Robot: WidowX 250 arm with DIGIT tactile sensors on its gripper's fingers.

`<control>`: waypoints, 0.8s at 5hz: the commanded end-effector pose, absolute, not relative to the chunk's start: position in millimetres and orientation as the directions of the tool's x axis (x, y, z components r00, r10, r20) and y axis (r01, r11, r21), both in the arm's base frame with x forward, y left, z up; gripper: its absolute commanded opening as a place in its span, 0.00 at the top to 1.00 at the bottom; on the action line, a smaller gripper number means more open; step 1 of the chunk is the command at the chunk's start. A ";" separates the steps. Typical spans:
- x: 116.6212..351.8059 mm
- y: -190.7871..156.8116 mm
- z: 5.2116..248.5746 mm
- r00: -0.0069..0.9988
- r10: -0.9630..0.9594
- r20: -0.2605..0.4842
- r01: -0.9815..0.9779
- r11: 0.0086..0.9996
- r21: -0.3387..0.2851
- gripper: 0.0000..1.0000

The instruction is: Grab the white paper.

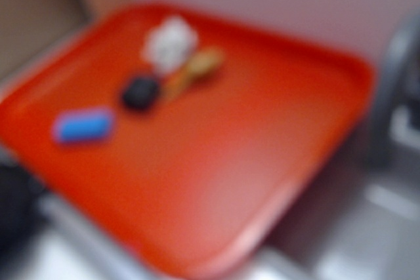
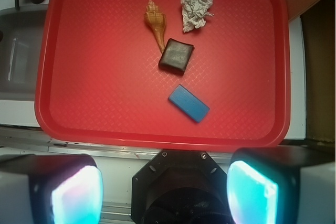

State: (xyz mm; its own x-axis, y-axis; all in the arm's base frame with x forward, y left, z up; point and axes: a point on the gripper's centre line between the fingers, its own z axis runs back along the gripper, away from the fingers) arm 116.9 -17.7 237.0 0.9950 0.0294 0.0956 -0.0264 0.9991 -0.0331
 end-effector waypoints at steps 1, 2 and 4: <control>116.9 -17.7 237.0 0.995 0.029 0.096 -0.026 0.999 -0.033 0.00; 138.4 -11.6 223.8 0.971 0.206 0.125 -0.195 0.976 -0.094 0.00; 179.0 8.5 184.9 0.876 0.446 0.183 -0.426 0.894 -0.139 0.00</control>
State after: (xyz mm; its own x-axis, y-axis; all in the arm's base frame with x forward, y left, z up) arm 175.7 3.3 179.7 0.8911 0.4228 0.1649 -0.4054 0.9049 -0.1296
